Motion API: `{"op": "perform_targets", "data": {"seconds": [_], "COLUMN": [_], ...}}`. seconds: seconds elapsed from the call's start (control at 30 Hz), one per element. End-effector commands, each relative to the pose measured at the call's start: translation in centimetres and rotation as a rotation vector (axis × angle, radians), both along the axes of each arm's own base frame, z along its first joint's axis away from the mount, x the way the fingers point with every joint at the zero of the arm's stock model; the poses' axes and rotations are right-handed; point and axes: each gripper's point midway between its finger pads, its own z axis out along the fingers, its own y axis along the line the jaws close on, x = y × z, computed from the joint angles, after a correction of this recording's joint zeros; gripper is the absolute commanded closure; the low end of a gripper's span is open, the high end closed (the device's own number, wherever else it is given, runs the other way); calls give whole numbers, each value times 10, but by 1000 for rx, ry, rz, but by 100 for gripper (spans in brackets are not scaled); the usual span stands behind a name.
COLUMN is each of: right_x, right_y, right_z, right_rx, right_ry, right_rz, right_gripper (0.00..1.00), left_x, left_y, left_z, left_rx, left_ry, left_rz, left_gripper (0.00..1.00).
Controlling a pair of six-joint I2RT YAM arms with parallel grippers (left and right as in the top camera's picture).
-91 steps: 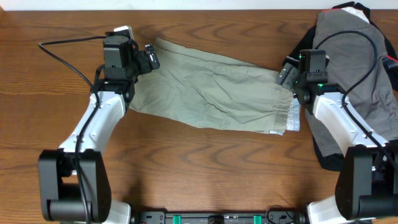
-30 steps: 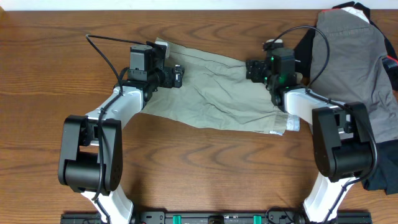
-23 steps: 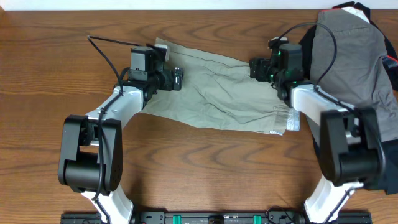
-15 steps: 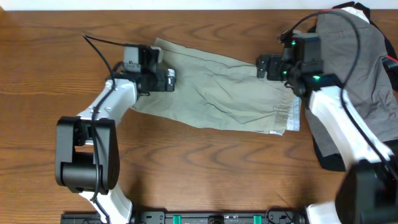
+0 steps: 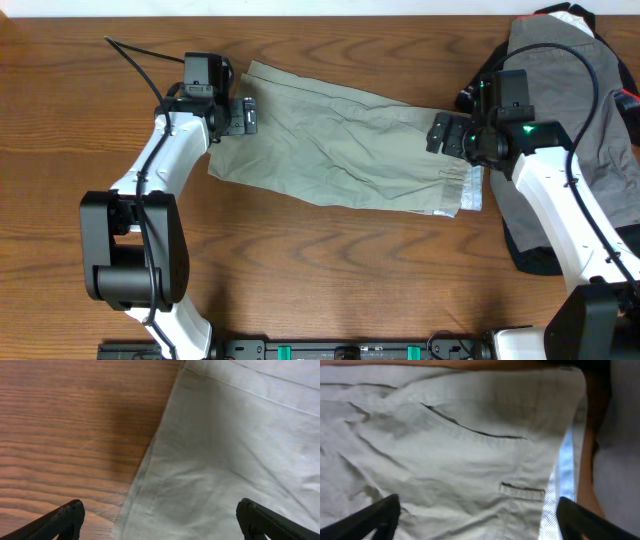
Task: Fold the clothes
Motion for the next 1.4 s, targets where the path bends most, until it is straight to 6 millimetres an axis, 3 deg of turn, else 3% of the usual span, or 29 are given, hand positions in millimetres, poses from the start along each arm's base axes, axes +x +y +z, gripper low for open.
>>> {"op": "perform_targets", "data": {"seconds": [0.0, 0.33, 0.5, 0.77, 1.37], "right_x": [-11, -47, -50, -53, -42], "right_y": [-12, -35, -59, -63, -60], "right_z": [-16, -59, -69, -100, -101], "right_rx": [-9, -64, -183, -169, -147], "right_ry": [63, 187, 169, 117, 57], "right_rz": [-103, -231, -279, -292, -281], "right_gripper": [8, 15, 17, 23, 25], "left_x": [5, 5, 3, 2, 1], "left_y": [14, 20, 20, 21, 20], "left_z": [6, 5, 5, 4, 3], "left_rx": [28, 28, 29, 29, 28], "left_ry": [-17, -15, -9, -4, 1], "left_rz": [46, 60, 60, 60, 60], "left_gripper": [2, 2, 2, 2, 2]}}
